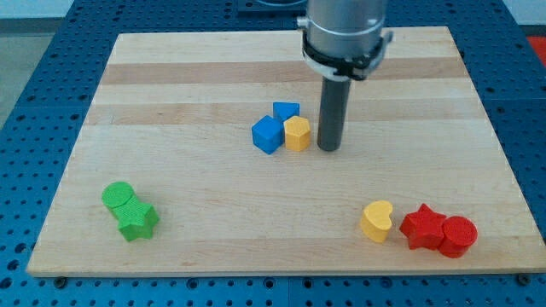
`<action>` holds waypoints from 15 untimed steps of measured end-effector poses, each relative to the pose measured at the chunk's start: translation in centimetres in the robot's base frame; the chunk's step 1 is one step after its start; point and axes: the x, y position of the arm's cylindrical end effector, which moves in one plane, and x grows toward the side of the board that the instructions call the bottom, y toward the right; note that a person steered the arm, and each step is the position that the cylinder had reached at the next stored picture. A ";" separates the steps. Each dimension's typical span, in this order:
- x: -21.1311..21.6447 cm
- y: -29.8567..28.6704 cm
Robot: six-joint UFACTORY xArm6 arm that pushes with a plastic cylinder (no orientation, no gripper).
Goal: Move the yellow heart horizontally to the green star
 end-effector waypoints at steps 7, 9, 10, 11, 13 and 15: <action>15.7 4.4; 13.8 6.4; 12.4 5.2; 12.4 1.6; 12.4 -0.2; 11.1 1.0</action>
